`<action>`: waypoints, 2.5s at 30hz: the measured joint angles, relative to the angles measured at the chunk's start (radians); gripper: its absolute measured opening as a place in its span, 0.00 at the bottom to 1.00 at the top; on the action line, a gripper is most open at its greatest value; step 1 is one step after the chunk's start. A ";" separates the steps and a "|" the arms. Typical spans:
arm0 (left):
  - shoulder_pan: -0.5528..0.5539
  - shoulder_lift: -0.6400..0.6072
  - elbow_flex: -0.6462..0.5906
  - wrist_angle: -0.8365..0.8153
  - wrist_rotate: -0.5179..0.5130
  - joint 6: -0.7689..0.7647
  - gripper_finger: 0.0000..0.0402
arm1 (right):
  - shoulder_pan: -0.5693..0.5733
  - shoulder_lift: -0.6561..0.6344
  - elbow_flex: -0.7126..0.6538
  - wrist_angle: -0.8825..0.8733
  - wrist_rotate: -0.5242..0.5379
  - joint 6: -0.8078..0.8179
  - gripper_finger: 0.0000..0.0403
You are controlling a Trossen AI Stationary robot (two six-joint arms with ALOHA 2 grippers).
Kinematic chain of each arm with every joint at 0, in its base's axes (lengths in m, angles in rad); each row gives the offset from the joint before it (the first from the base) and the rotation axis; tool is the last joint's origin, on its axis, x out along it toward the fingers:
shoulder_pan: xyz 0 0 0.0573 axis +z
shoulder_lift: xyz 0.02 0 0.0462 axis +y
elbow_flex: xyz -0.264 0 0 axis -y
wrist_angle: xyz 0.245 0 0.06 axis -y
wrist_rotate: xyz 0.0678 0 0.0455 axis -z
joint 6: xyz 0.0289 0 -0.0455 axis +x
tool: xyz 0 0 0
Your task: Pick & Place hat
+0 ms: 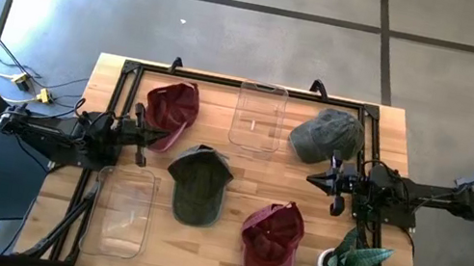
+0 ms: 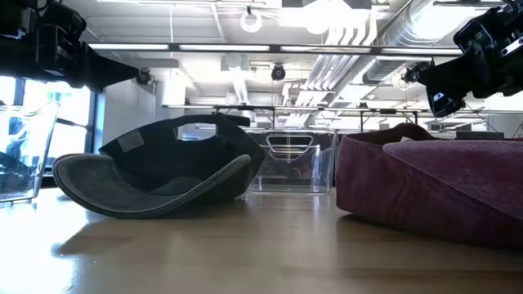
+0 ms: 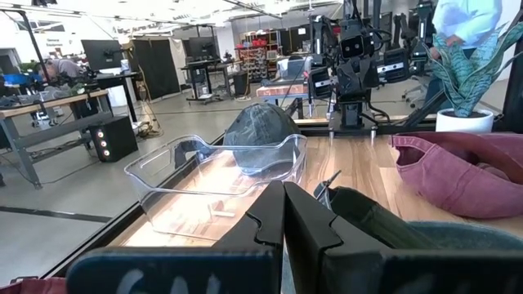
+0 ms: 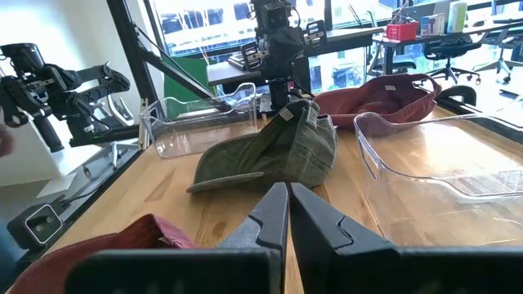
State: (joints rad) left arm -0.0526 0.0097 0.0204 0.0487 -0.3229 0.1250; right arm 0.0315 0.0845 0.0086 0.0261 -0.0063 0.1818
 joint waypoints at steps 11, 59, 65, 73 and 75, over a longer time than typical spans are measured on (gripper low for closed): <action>0.000 0.000 0.000 0.001 0.000 0.000 0.00 | 0.000 0.003 0.002 0.403 0.100 0.134 0.03; 0.000 0.000 0.000 0.001 0.000 0.000 0.00 | 0.235 1.605 1.171 -0.754 -0.059 1.640 0.66; 0.000 0.000 0.000 0.001 0.000 0.000 0.00 | 0.218 1.690 1.171 -0.774 -0.033 1.687 0.63; 0.000 0.000 0.000 0.001 0.000 0.000 0.00 | 0.197 1.715 1.170 -0.739 0.025 1.585 0.40; 0.000 0.000 0.000 0.001 0.000 0.000 0.00 | 0.198 1.697 1.171 -0.731 0.041 1.546 0.26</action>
State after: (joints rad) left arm -0.0528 0.0100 0.0204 0.0496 -0.3229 0.1252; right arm 0.2291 1.7812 1.1793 -0.7046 0.0351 1.7277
